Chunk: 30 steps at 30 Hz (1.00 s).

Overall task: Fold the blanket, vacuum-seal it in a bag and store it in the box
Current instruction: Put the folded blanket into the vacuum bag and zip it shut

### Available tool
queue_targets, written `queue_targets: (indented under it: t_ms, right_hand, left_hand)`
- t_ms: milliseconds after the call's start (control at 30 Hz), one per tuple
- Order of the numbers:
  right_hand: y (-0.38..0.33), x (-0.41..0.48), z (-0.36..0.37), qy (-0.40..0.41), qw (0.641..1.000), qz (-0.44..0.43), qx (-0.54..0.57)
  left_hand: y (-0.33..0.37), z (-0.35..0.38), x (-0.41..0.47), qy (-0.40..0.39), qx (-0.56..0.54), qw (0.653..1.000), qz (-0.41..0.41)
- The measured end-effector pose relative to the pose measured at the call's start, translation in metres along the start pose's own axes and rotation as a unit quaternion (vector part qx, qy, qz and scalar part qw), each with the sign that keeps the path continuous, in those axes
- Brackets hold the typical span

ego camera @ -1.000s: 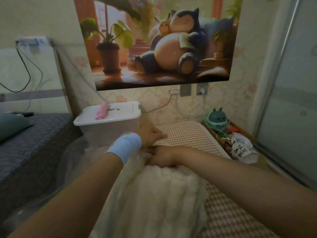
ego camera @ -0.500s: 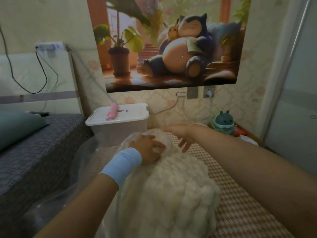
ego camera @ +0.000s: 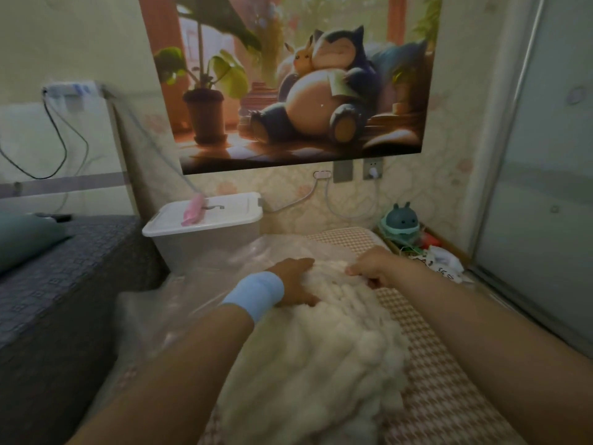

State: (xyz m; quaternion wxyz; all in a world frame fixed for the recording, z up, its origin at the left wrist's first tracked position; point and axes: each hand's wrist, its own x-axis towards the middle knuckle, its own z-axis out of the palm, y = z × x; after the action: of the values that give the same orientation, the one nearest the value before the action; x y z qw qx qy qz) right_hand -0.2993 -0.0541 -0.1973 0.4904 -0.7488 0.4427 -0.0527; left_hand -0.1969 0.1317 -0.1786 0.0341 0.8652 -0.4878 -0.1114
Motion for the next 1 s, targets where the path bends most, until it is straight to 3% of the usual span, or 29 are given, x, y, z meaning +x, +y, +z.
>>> queue_targets:
  t_ms: [133,233,333,467,533,667,733,833,933,1000]
  right_hand:
    - [0.048,-0.005,-0.041,0.083,0.993,0.048,0.075]
    - [0.072,-0.017,-0.050,0.134,0.987,0.043,0.079]
    - [0.073,-0.039,-0.043,0.139,0.981,0.012,0.134]
    - [0.057,-0.059,-0.032,0.062,0.962,0.005,0.265]
    - [0.054,-0.065,-0.021,0.053,0.971,-0.035,0.231]
    - [0.083,-0.060,-0.002,0.112,0.987,-0.068,0.088]
    - [0.124,-0.010,0.004,0.091,0.989,-0.081,0.084]
    - [0.146,-0.011,0.010,0.032,0.982,-0.095,0.158]
    - [0.121,-0.090,0.015,-0.015,0.983,-0.094,0.158]
    - [0.109,-0.105,0.017,-0.030,0.981,-0.076,0.176]
  left_hand:
    - [0.040,-0.006,0.033,-0.006,0.046,0.994,0.097]
    - [0.056,-0.005,0.038,0.018,0.077,0.989,0.126]
    - [0.052,-0.008,0.023,0.017,0.147,0.986,0.082]
    - [0.019,-0.007,-0.013,-0.001,0.139,0.990,0.011]
    - [0.008,-0.004,-0.037,0.047,0.098,0.994,-0.007]
    - [0.012,0.012,-0.090,0.271,-0.037,0.961,-0.046]
    - [0.026,0.025,-0.109,0.241,-0.080,0.966,-0.051]
    - [0.045,0.049,-0.123,0.108,-0.082,0.991,-0.016]
    - [0.064,0.066,-0.122,0.054,-0.065,0.996,0.042]
    - [0.076,0.075,-0.107,0.046,-0.069,0.996,0.031]
